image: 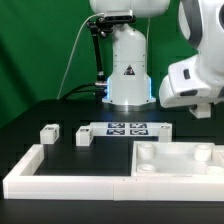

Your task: Assemble one leg

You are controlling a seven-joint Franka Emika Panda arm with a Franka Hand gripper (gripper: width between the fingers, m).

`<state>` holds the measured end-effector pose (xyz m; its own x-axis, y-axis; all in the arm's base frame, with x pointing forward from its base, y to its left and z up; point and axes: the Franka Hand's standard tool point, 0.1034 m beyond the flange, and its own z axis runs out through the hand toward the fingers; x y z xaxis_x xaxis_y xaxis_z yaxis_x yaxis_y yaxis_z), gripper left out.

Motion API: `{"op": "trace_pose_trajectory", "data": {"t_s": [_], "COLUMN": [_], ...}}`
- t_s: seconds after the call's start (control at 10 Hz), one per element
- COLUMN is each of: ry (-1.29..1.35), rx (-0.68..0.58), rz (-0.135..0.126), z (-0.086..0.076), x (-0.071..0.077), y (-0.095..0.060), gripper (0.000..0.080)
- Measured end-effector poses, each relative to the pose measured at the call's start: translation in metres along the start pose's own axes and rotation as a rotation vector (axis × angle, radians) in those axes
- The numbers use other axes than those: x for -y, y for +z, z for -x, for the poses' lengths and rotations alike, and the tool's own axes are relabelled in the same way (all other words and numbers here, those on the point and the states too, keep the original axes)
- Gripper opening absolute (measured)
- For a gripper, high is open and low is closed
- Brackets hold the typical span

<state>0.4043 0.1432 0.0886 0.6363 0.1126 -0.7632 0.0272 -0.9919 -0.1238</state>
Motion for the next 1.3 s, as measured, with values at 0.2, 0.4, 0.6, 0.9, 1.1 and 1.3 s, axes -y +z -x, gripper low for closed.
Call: {"op": "trace_pose_trajectory", "data": {"t_s": [0.2, 0.4, 0.6, 0.9, 1.1, 1.3], "ry": [0.001, 0.006, 0.002, -0.033, -0.05, -0.06], "rx": [-0.072, -0.254, -0.39, -0.653, -0.844, -1.013], "rz": [0.001, 0.004, 0.012, 0.028, 0.032, 0.035], "z": [-0.007, -0.015, -0.016, -0.016, -0.02, -0.023], "x": [0.001, 0.0, -0.003, 0.001, 0.003, 0.001], "y": [-0.001, -0.008, -0.012, -0.057, -0.073, -0.074], "gripper": [0.029, 0.029, 0.029, 0.029, 0.0291, 0.0291]}}
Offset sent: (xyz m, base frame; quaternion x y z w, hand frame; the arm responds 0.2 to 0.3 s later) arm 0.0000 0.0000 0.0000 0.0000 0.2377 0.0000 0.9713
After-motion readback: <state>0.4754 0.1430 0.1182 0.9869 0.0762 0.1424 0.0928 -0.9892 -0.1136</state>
